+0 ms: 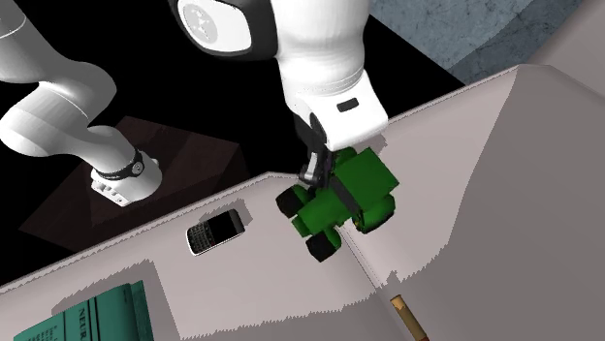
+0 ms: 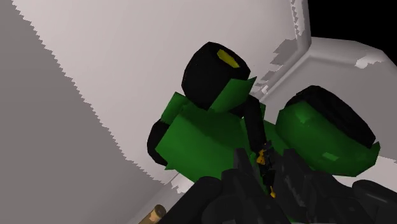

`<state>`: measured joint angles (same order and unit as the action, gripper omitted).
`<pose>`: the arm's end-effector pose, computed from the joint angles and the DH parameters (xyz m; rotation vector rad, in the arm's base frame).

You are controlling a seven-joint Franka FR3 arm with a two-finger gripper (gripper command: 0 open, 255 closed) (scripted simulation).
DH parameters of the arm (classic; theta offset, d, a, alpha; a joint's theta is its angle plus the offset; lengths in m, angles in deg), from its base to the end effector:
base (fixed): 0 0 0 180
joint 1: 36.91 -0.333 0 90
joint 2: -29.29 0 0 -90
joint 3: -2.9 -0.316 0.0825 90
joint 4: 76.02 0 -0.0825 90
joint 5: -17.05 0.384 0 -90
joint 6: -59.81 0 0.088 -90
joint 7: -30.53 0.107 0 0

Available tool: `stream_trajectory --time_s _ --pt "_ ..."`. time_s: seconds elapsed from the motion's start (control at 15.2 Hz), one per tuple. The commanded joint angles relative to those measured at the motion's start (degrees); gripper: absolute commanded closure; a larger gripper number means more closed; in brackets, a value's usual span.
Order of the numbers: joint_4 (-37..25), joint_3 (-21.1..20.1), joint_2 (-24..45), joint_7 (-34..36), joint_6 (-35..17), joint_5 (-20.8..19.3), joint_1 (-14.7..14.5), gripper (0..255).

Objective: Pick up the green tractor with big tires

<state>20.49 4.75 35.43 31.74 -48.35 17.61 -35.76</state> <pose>0.6057 -0.0302 0.5367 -3.1312 0.1186 -0.1510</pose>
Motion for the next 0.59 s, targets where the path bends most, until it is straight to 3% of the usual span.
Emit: stream_trajectory --time_s 0.0,0.53 --pt "-1.63 0.04 -0.10 -0.10 1.57 0.01 0.06 255" --pt "-6.89 0.05 0.29 -0.07 6.44 0.01 0.07 255"
